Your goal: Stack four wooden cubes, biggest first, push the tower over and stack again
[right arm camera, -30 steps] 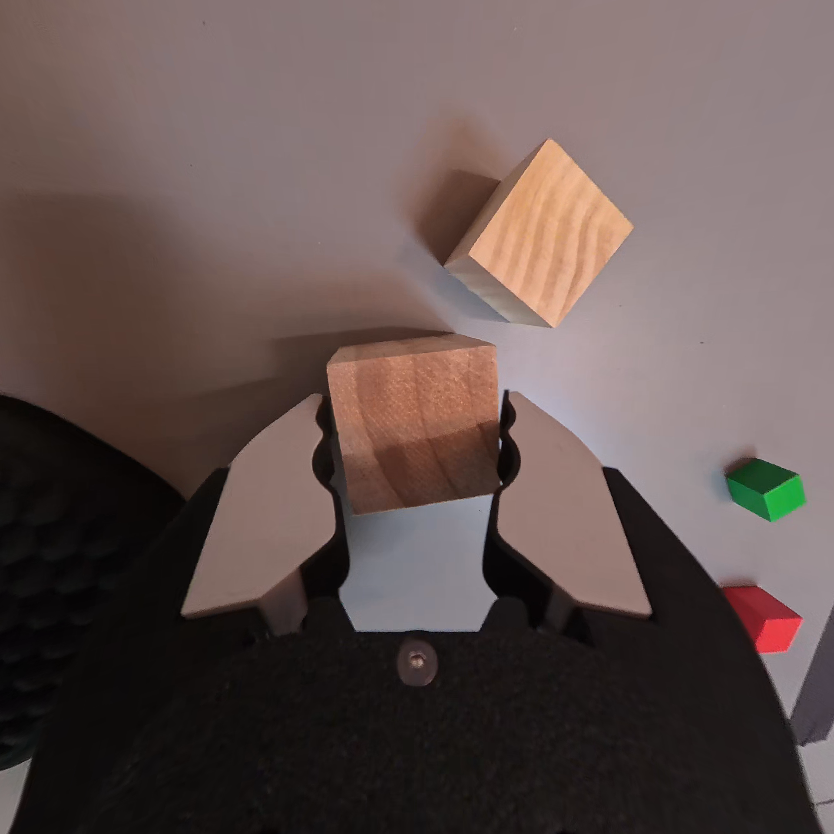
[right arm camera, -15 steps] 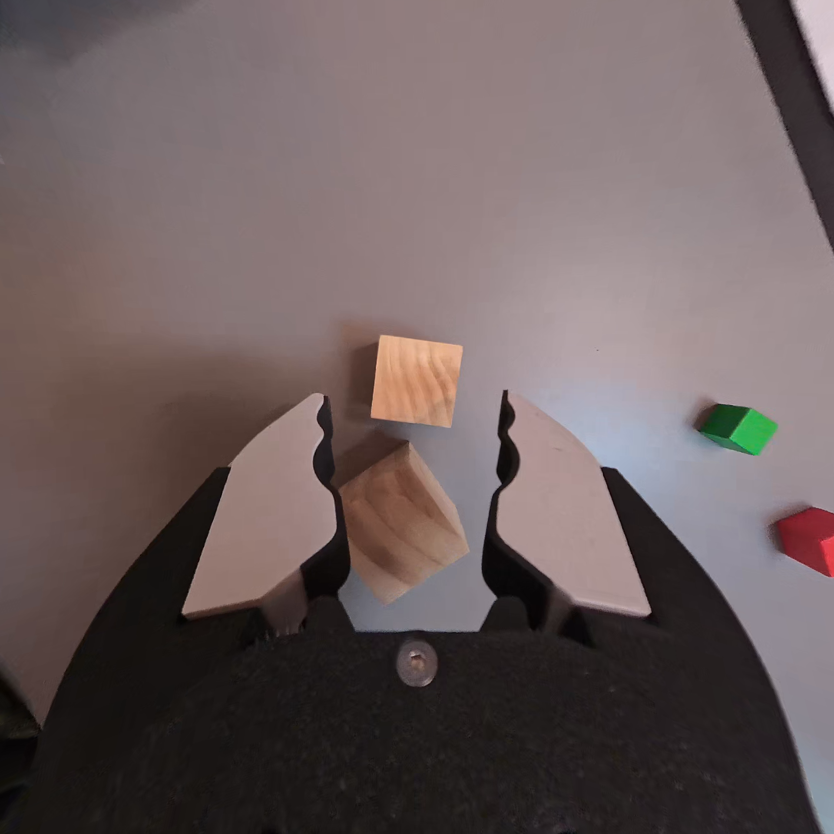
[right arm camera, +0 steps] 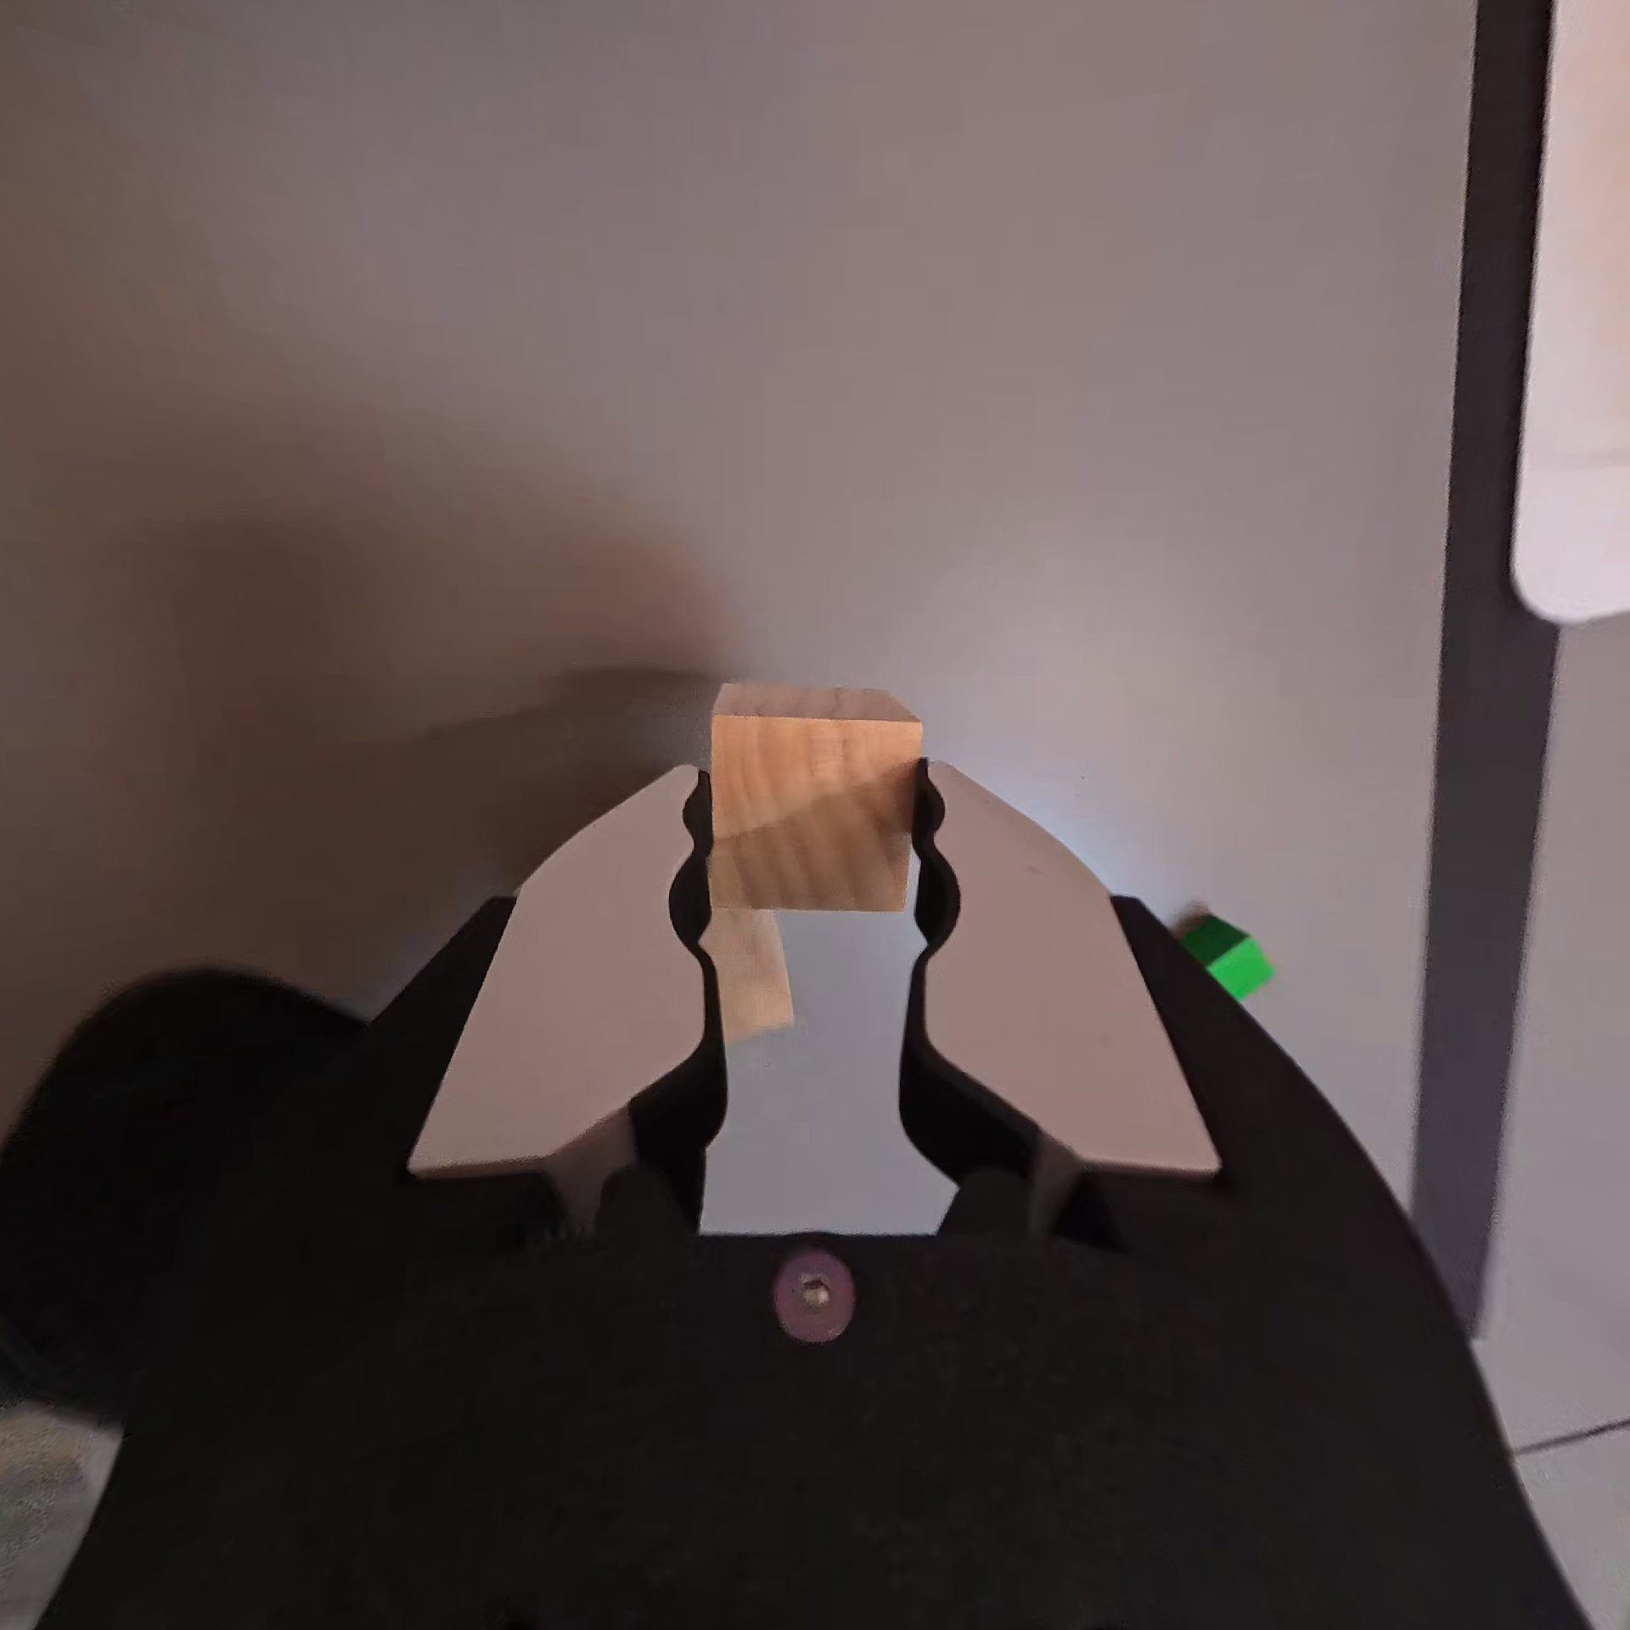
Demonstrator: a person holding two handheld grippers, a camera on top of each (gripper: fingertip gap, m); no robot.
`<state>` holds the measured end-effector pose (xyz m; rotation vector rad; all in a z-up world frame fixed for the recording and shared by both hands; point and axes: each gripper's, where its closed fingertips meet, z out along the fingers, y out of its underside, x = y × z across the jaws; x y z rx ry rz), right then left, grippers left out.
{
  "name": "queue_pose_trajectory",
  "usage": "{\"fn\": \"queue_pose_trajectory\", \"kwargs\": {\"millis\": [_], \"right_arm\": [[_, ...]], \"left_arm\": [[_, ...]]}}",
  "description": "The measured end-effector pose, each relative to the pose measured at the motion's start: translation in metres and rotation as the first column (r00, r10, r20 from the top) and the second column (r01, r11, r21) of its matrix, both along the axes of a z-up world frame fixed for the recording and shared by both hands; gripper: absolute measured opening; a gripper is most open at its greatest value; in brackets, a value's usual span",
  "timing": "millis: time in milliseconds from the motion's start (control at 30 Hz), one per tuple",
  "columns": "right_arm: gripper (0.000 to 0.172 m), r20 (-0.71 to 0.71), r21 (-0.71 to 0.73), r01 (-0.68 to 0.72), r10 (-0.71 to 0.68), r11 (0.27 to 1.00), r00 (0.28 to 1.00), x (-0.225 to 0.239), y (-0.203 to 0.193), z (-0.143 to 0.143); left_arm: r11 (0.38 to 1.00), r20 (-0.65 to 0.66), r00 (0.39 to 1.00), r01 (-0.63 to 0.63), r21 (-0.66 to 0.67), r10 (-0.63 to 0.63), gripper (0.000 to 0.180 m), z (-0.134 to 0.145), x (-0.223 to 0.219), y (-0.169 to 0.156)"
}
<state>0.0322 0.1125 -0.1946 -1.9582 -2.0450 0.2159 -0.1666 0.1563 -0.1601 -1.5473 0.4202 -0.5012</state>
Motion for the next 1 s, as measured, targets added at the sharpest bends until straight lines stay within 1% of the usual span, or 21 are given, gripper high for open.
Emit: {"fn": "queue_pose_trajectory", "kwargs": {"millis": [33,67,133,300,400,600,767,1000], "right_arm": [[0.044,0.010,-0.001,-0.058,0.058,0.998,0.998,0.007,-0.006,0.006],[0.044,0.018,-0.008,-0.092,0.092,0.996,0.996,0.014,-0.011,0.010],[0.044,0.043,-0.021,-0.117,0.118,0.993,0.992,0.028,-0.018,0.012],[0.044,0.065,-0.036,-0.124,0.126,0.992,0.990,0.049,-0.029,-0.004],[0.044,0.068,-0.041,-0.124,0.126,0.991,0.990,0.052,-0.031,-0.012],[0.044,0.063,-0.051,-0.126,0.129,0.991,0.990,0.051,-0.030,-0.013],[0.044,0.071,-0.067,-0.137,0.142,0.988,0.987,0.052,-0.031,-0.019],[0.044,0.072,-0.064,-0.157,0.161,0.986,0.984,0.051,-0.032,-0.019]], "left_arm": [[1.000,0.000,1.000,0.013,0.005,-0.013,0.000,0.001,0.002,-0.001],[1.000,0.001,1.000,0.030,0.011,-0.030,0.000,0.002,0.004,-0.003],[0.997,0.000,0.997,0.076,0.023,-0.076,0.000,0.004,0.009,-0.007],[0.990,-0.012,0.990,0.138,0.029,-0.138,0.000,0.002,0.018,-0.013],[0.984,-0.013,0.985,0.173,0.033,-0.173,0.000,0.002,0.023,-0.016],[0.966,0.001,0.966,0.257,0.036,-0.258,0.000,0.001,0.033,-0.024],[0.960,-0.002,0.961,0.277,0.029,-0.277,0.000,0.000,0.036,-0.026],[0.962,-0.016,0.962,0.274,0.018,-0.274,0.000,-0.003,0.037,-0.026]]}}
